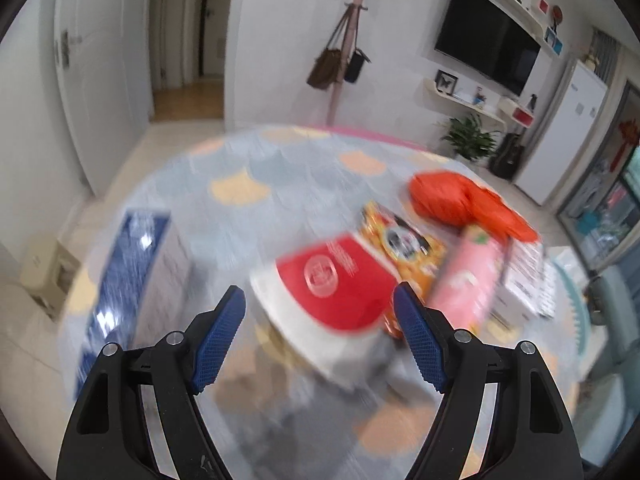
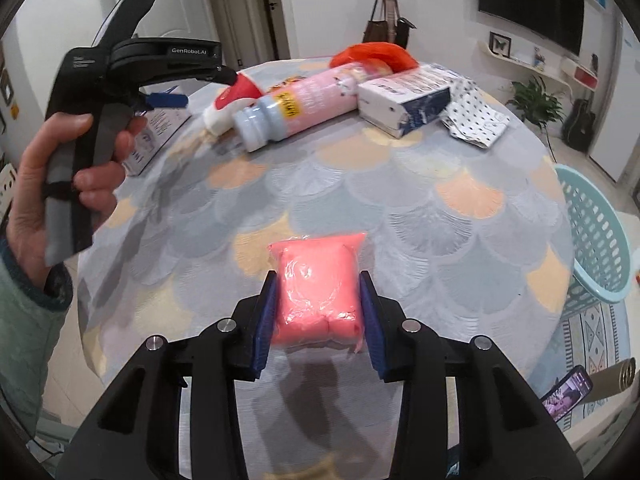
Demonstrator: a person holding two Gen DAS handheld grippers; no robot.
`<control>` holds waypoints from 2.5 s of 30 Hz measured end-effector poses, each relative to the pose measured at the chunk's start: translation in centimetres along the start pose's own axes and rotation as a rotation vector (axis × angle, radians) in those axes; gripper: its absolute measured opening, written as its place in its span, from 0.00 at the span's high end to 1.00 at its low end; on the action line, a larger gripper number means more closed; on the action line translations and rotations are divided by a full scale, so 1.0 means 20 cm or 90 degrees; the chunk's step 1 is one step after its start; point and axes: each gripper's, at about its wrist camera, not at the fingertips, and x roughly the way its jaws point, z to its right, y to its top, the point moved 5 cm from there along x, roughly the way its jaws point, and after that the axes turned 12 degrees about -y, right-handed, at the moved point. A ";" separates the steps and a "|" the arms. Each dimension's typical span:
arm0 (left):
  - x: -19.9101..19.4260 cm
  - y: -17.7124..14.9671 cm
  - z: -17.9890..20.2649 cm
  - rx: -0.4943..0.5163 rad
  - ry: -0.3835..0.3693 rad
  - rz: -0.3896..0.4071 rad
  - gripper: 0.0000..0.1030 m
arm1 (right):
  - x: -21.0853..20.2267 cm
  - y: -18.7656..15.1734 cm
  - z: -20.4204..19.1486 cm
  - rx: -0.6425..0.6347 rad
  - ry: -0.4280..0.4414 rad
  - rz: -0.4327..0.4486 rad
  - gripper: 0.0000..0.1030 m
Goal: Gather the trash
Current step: 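Grasp the red-white paper cup with the left tool while the right tool holds the pink bag, then carry both items over the blue basket and open both tools to drop them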
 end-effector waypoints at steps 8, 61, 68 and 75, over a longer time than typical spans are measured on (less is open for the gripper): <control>0.08 0.01 -0.07 0.009 -0.008 -0.037 0.24 | 0.02 0.02 0.04 0.017 0.013 0.000 0.65; 0.10 0.16 0.05 0.032 -0.130 0.067 0.83 | -0.01 0.04 0.05 0.038 0.040 0.032 0.66; -0.09 0.17 0.20 0.068 -0.165 0.108 0.83 | -0.09 0.11 0.15 0.072 0.024 0.075 0.66; -0.22 0.21 0.48 0.124 -0.218 0.137 0.83 | -0.14 0.18 0.35 0.128 -0.005 0.107 0.66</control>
